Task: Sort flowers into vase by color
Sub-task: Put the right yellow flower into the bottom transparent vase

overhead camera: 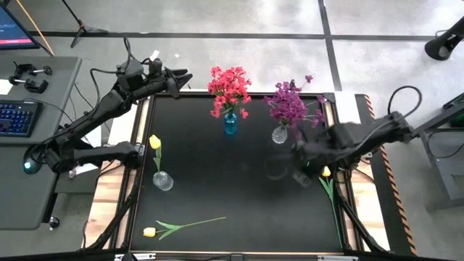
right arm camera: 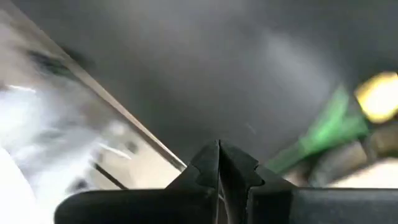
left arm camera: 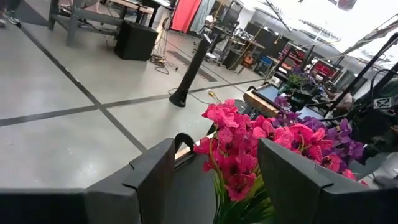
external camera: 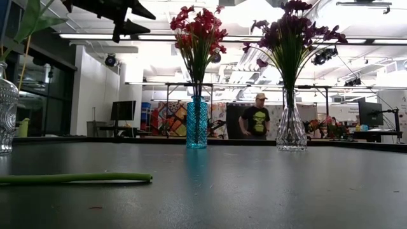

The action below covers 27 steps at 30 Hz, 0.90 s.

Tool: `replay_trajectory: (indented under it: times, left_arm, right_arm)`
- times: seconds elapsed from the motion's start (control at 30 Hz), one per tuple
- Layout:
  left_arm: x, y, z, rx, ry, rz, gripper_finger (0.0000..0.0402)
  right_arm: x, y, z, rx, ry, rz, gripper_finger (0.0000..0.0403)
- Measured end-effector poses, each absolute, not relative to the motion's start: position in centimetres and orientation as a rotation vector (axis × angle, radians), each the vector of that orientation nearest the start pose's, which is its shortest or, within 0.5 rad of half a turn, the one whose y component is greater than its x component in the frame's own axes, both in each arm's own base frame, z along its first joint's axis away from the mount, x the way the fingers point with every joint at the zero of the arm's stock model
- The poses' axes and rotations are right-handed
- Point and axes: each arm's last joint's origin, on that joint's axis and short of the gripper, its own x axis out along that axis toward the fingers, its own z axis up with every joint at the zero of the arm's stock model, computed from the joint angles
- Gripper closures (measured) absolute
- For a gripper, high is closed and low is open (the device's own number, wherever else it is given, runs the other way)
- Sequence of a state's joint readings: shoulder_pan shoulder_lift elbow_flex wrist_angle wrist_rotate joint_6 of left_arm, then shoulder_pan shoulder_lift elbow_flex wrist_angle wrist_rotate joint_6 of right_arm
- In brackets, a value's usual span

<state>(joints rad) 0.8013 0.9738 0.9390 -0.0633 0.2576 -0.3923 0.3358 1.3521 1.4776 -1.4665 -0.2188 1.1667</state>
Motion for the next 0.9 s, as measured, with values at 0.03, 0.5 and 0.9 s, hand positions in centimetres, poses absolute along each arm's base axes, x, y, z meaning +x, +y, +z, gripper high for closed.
replay_trajectory:
  times: [0.03,0.5,0.9]
  left_arm:
    - [15.4,14.8,36.4,-0.433,-0.021,0.554,0.0187]
    - [15.3,14.8,35.7,-0.469,0.044,0.565,0.0187]
    - [15.3,14.7,35.4,-0.486,0.074,0.57,0.0187]
  right_arm:
    - [20.3,8.2,34.3,0.878,1.522,-0.404,0.0403]
    - [15.4,7.8,20.4,0.989,1.872,-0.687,0.0392]
    - [14.1,7.3,16.8,1.034,1.849,-0.812,0.0209]
